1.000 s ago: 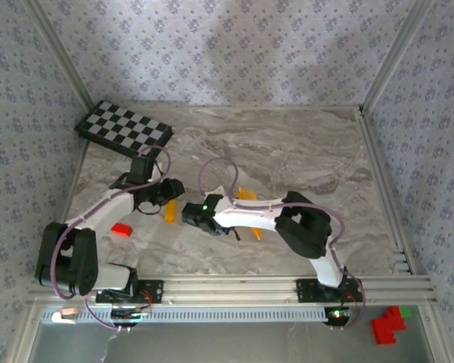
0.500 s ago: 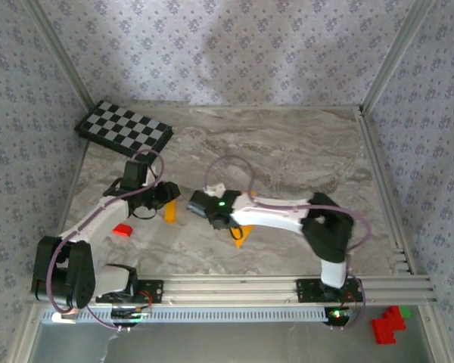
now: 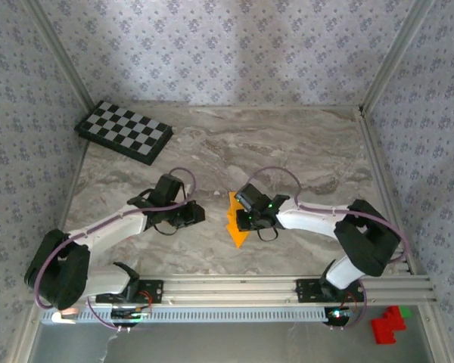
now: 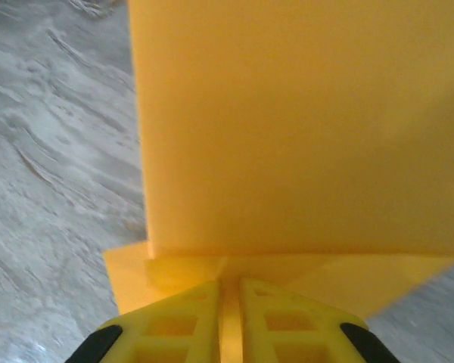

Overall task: Fold a paper plane with a square sheet of paper (pick it up from the middle)
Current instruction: Turn over the paper at the center of the table, then fold the paper plane at the bottom-center of the table.

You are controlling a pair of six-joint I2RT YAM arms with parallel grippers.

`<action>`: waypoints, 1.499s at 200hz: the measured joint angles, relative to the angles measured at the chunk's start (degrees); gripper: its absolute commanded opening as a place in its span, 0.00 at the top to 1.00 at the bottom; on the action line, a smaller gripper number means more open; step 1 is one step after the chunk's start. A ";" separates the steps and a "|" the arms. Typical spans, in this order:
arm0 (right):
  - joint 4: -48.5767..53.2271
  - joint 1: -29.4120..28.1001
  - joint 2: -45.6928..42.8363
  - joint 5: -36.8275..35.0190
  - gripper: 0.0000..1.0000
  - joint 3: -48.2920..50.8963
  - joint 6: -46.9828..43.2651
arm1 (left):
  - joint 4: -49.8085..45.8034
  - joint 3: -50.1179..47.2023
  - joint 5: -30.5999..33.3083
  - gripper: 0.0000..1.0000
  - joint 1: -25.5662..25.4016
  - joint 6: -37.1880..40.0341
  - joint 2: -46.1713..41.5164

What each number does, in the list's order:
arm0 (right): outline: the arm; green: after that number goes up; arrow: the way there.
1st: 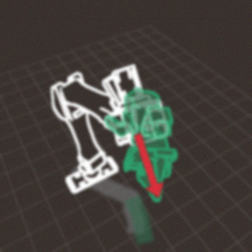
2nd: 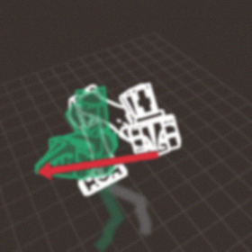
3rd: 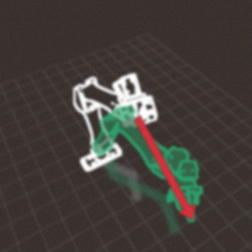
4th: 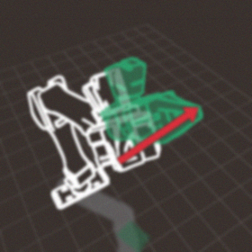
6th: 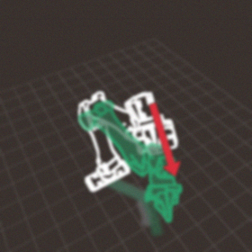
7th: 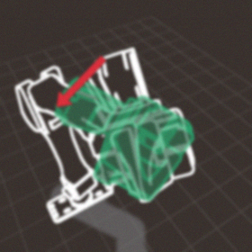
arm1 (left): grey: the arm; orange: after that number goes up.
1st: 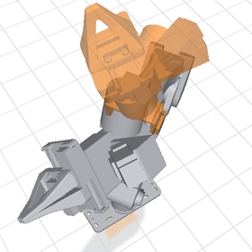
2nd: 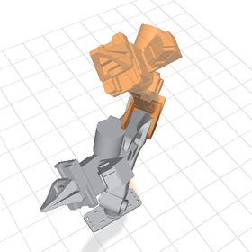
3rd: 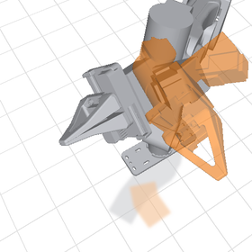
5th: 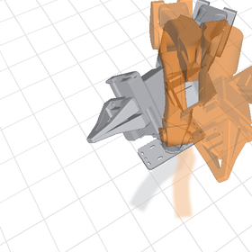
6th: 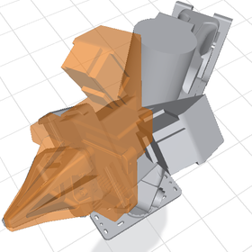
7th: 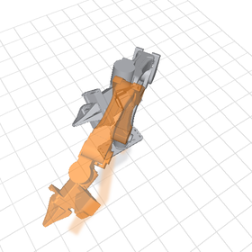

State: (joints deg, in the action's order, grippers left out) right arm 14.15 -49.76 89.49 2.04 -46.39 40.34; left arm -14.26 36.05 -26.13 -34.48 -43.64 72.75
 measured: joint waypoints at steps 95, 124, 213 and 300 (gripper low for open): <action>-18.38 -7.63 8.33 -7.43 0.91 0.63 19.45 | 1.03 -1.44 0.00 0.89 -1.57 0.00 1.68; -21.77 -8.52 9.49 -10.08 0.88 0.33 23.69 | 1.75 -2.86 -0.04 0.89 -1.60 -1.03 1.38; -17.42 2.01 -4.90 -7.76 0.71 5.35 17.84 | 6.64 1.66 -0.42 0.91 -5.44 -2.82 9.16; -4.24 10.45 -13.05 1.33 0.51 6.36 3.08 | 8.79 6.32 -0.04 0.95 -3.78 -2.10 20.55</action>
State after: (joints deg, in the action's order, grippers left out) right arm 9.91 -39.31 76.44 3.38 -40.03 43.42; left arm -5.48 42.37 -26.17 -38.26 -45.74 93.30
